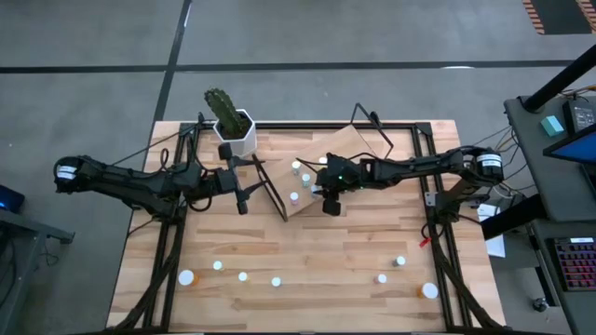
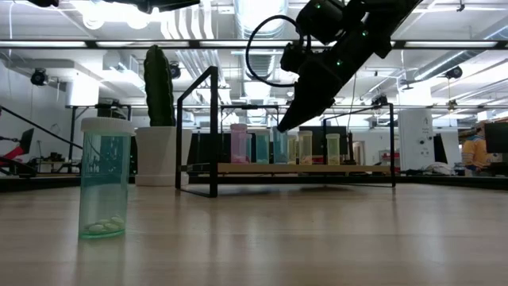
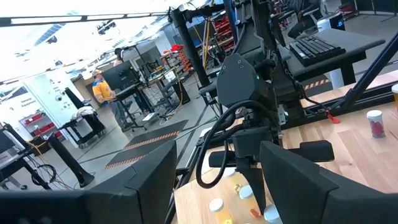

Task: Pick and place medicine bottles onto shelf by color
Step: Put the blue pill bottle on the shelf

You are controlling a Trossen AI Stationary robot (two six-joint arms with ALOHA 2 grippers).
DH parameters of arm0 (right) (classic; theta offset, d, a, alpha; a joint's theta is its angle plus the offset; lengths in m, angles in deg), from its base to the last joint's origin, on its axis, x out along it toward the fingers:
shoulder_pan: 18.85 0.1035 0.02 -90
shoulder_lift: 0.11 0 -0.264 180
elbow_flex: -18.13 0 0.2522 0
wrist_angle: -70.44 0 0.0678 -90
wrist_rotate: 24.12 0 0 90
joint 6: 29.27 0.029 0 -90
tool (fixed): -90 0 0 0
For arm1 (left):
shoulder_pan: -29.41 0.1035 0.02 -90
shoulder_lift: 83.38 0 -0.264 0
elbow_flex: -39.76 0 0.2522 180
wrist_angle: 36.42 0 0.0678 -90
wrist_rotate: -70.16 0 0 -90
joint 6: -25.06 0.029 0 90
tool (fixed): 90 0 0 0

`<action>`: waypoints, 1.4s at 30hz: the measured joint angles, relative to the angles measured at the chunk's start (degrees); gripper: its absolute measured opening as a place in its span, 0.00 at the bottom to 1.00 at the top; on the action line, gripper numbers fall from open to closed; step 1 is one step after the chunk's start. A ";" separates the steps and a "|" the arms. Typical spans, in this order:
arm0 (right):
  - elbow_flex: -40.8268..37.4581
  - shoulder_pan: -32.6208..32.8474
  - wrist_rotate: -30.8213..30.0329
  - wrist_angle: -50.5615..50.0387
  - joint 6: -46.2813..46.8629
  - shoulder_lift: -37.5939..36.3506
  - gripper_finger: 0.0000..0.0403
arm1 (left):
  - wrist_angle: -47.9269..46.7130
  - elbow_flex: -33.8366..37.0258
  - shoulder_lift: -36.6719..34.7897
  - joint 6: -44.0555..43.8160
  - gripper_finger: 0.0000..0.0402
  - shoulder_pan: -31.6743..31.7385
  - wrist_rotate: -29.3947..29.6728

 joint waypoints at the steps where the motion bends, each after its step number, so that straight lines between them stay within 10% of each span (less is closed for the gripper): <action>1: -0.02 0.00 0.06 -0.06 0.27 -0.43 0.26 | 0.00 0.00 0.00 0.00 0.53 0.00 -0.02; 8: 2.54 -0.19 -0.60 -5.84 2.46 -9.02 0.27 | -0.13 0.00 0.00 0.00 0.53 0.00 -0.02; 17: 1.04 -4.22 -25.28 -26.45 25.07 -23.81 0.26 | 0.00 0.00 0.00 -0.02 0.53 0.00 -0.02; 22: -3.42 -4.28 -26.96 -28.48 35.05 -27.47 0.26 | 0.24 0.00 0.00 -0.02 0.53 0.00 -0.02; 42: -12.31 -1.60 -36.48 -24.71 45.69 -23.23 0.26 | 2.03 -0.33 0.00 2.48 0.53 0.00 -0.02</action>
